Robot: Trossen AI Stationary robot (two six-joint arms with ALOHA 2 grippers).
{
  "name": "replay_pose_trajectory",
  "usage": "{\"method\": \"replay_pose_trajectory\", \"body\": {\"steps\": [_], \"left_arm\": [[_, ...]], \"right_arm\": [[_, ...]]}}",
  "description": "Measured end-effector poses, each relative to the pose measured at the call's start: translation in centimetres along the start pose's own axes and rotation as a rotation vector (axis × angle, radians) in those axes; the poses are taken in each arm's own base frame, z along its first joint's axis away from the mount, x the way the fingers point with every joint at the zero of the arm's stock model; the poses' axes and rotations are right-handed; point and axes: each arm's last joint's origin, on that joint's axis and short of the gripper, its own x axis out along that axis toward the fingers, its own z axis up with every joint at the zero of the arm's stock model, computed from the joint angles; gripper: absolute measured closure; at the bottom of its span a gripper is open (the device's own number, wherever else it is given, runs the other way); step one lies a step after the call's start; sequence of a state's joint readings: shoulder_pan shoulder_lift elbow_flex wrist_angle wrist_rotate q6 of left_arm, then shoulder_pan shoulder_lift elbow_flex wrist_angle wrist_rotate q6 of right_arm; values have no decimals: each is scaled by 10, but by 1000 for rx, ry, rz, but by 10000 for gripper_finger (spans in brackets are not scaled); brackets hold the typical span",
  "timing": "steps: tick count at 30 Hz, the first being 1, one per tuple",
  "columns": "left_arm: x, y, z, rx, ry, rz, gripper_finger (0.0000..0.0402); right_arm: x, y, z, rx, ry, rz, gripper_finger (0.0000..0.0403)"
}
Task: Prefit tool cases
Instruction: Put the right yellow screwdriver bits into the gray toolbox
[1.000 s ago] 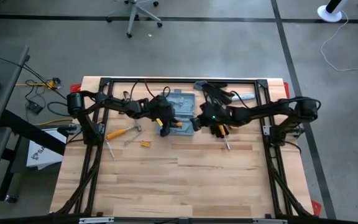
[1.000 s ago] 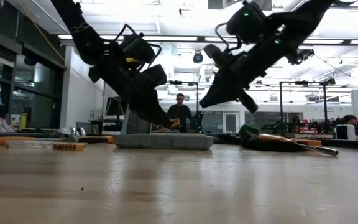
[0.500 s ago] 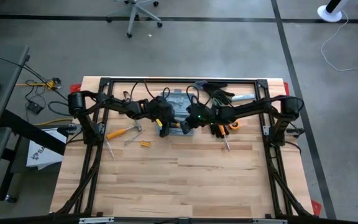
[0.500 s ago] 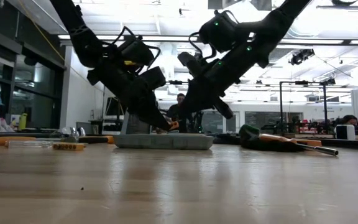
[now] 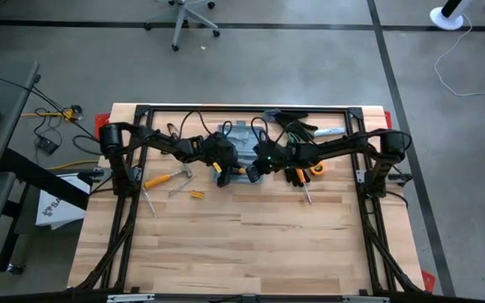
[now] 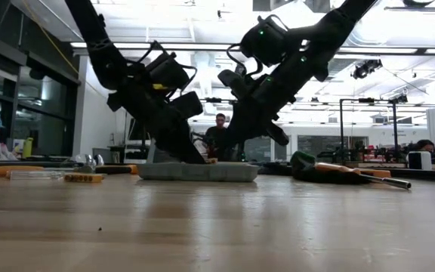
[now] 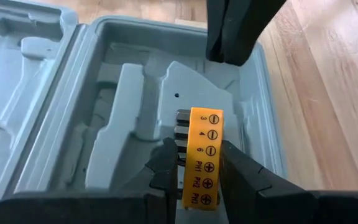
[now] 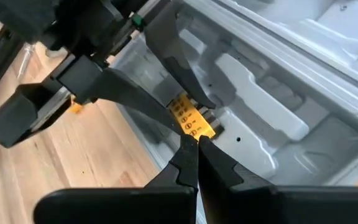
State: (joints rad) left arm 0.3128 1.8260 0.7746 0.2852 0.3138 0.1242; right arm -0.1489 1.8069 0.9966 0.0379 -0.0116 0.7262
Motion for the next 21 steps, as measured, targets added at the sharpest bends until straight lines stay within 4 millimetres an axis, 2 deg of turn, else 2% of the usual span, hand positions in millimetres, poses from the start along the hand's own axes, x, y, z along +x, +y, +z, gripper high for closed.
{"method": "replay_pose_trajectory", "body": {"steps": [15,21], "left_arm": [[2,0,-4,0,37,1,327],[2,0,-5,4,44,0,327]], "right_arm": [[1,1,0,-12,14,24,403],[16,-2,-4,11,26,71,403]]}}
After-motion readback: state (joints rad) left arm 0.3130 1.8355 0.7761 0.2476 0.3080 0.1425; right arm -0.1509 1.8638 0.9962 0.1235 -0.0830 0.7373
